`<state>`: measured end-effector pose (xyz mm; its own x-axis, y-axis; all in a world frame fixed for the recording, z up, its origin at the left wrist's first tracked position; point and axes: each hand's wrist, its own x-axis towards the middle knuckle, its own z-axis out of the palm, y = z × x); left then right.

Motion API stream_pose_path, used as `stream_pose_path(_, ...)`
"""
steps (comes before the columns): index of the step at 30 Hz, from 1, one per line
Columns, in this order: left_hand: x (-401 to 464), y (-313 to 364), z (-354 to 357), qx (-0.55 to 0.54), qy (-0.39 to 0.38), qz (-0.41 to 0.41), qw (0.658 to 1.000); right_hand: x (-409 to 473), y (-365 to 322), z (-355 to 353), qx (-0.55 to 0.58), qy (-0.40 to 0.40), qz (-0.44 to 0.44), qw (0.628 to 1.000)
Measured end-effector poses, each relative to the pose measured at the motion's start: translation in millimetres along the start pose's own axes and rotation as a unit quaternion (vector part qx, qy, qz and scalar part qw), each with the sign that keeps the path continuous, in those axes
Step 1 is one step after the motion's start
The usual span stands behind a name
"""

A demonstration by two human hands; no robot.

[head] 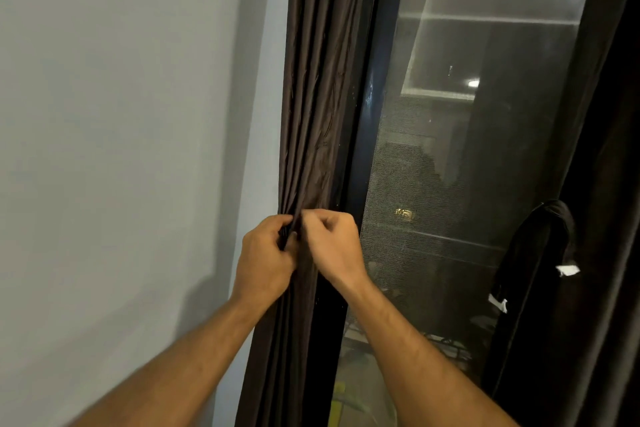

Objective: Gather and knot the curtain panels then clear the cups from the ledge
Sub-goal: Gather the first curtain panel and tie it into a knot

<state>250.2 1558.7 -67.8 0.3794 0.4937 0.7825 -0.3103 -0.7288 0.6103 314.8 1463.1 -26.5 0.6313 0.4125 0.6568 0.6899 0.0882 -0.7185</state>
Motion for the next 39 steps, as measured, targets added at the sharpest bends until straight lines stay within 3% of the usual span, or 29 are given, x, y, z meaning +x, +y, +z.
stream_pose_path(3,-0.6,3.3,2.5,0.007,0.008,-0.014,1.000,8.6,-3.4,-8.7,0.020,0.054,0.023,0.998)
stream_pose_path(6,-5.1,9.8,10.3,-0.016,-0.012,-0.017,1.000,20.0,-11.2,-11.4,0.057,-0.038,0.053,0.996)
stream_pose_path(8,-8.4,12.2,16.9,-0.020,-0.046,-0.023,0.998,29.0,-10.5,-6.8,0.016,-0.070,0.050,0.996)
stream_pose_path(11,-5.0,6.6,18.9,-0.054,-0.075,-0.041,0.995,43.1,2.1,-8.7,-0.085,-0.019,0.040,0.995)
stream_pose_path(16,13.5,-16.6,0.6,-0.113,-0.038,-0.160,0.980,34.1,24.7,-28.5,-0.096,-0.003,0.060,0.994)
stream_pose_path(21,12.0,-49.8,-8.6,-0.050,-0.028,-0.248,0.967,32.8,32.8,-49.6,-0.053,-0.012,0.076,0.996)
stream_pose_path(30,10.9,-49.9,15.7,-0.015,-0.123,-0.219,0.968,17.5,48.7,-51.9,0.005,-0.039,0.073,0.997)
stream_pose_path(34,17.3,-49.1,23.7,-0.032,-0.039,-0.218,0.975,15.6,53.1,-53.0,0.014,-0.053,0.078,0.995)
stream_pose_path(39,14.3,-47.1,32.0,0.003,0.025,-0.206,0.978,4.7,57.6,-56.5,0.140,-0.082,0.141,0.977)
